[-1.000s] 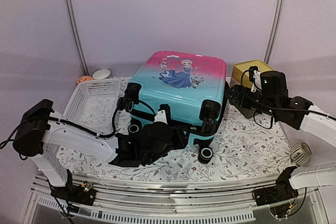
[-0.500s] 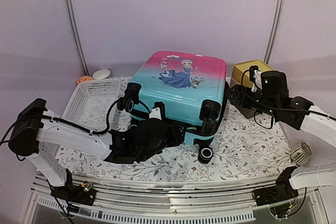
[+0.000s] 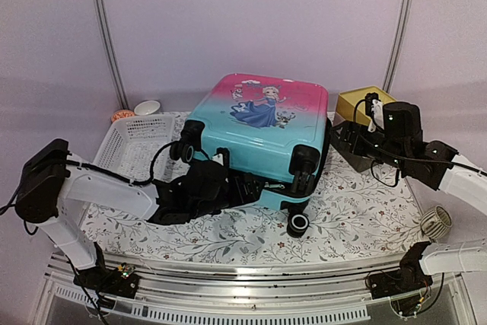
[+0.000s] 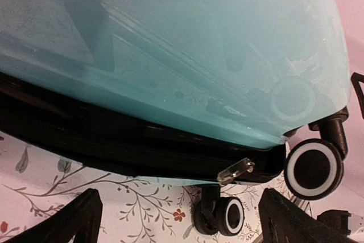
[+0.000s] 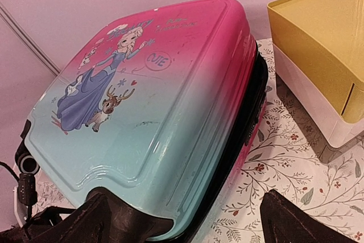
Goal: Open, take out, and arrange the luggage
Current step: Pick up the zipper from the luggage.
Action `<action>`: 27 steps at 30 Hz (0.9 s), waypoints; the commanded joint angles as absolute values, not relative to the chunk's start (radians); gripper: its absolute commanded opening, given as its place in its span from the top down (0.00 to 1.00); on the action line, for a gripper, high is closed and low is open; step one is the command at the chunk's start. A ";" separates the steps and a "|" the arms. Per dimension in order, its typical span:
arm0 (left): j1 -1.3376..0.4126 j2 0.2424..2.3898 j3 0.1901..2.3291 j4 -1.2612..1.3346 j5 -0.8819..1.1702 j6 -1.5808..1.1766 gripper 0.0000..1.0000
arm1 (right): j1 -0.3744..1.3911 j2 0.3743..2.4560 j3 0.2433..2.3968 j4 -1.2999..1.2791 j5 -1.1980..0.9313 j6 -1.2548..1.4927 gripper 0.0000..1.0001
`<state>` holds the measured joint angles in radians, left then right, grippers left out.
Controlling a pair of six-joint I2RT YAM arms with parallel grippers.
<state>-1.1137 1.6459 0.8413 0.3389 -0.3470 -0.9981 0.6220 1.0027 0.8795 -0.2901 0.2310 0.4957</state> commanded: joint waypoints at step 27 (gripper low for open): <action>-1.041 1.470 0.696 0.422 -0.314 -0.900 0.16 | 0.627 1.029 0.914 -0.277 0.253 0.467 0.07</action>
